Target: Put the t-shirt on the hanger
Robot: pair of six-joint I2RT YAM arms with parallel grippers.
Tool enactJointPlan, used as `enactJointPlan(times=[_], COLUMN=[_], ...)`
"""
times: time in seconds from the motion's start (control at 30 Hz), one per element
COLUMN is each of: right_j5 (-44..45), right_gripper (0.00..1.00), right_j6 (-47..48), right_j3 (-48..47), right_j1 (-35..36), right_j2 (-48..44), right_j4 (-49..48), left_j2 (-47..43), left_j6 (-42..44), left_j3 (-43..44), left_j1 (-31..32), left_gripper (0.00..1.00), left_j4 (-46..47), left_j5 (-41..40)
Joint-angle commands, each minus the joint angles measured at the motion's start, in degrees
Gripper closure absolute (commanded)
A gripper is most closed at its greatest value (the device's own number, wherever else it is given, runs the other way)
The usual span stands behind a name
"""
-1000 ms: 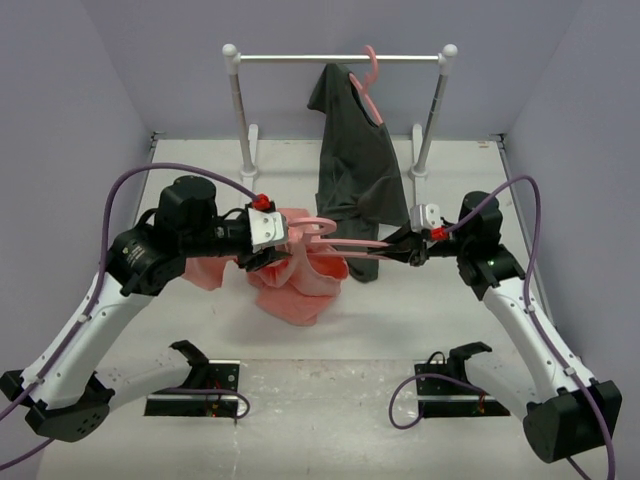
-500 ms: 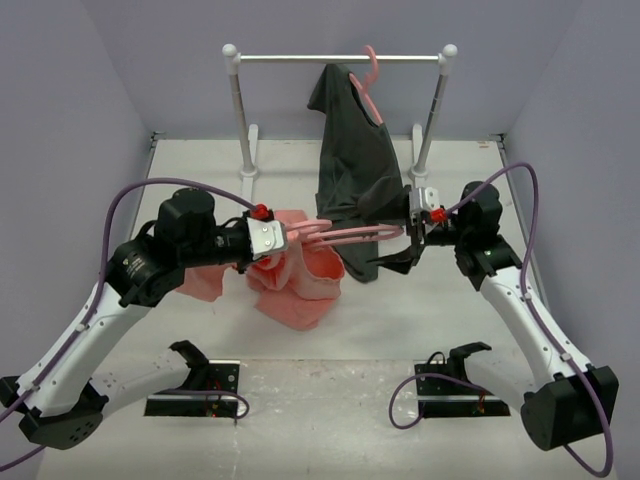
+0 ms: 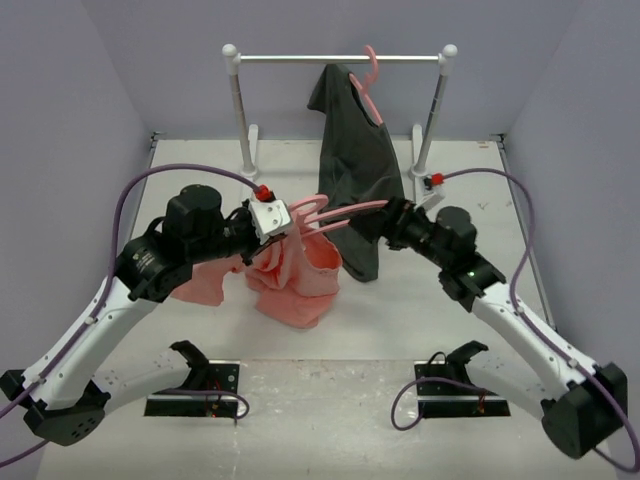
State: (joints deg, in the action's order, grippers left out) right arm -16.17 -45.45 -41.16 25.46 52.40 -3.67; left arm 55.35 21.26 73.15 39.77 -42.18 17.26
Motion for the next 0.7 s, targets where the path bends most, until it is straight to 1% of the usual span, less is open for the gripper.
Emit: enactJointPlan(times=[0.0,0.1,0.13,0.23,0.3,0.33,0.4,0.5,0.67], right_j5=[12.9,17.8,21.5,24.1,22.8,22.2,22.5,22.9,23.6], right_gripper=[0.01,0.01,0.01,0.02,0.06,0.14,0.24,0.32,0.51], right_j6=[-9.9,-11.1,-11.2,-12.5,-12.8,-12.6,-11.8,-11.0,-9.2], right_j3=[-4.6,-6.3,-6.5,-4.2,-2.1,-2.0,-1.9,1.2,4.0], right_j1=[11.6,16.0,18.2,19.8,20.0,20.0,20.0,19.8,16.8], right_j2=[9.4,13.3,14.9,16.4,17.2,18.2,19.4,19.1,18.1], right_j4=[-0.7,0.6,1.3,0.9,-0.9,-0.4,1.6,1.5,1.7], left_j2=[1.4,1.5,1.4,0.5,-0.2,-0.6,-1.3,-2.7,-4.6], left_j6=[-3.4,-4.4,-4.8,-5.8,-6.2,-6.5,-7.8,-9.3,-10.5], left_j3=[0.1,0.0,-0.2,-0.9,-1.3,-1.5,-1.5,-1.3,-2.0], left_j1=[0.0,0.0,0.0,0.0,0.0,0.0,0.0,0.0,0.0], left_gripper=[1.0,1.0,1.0,1.0,1.0,1.0,1.0,1.0,1.0], left_j4=[5.3,5.8,6.2,7.8,8.7,9.6,11.2,12.9,13.6], left_j5=[-0.9,-2.2,-3.0,-4.4,-4.1,-4.2,-6.2,-8.8,-10.3])
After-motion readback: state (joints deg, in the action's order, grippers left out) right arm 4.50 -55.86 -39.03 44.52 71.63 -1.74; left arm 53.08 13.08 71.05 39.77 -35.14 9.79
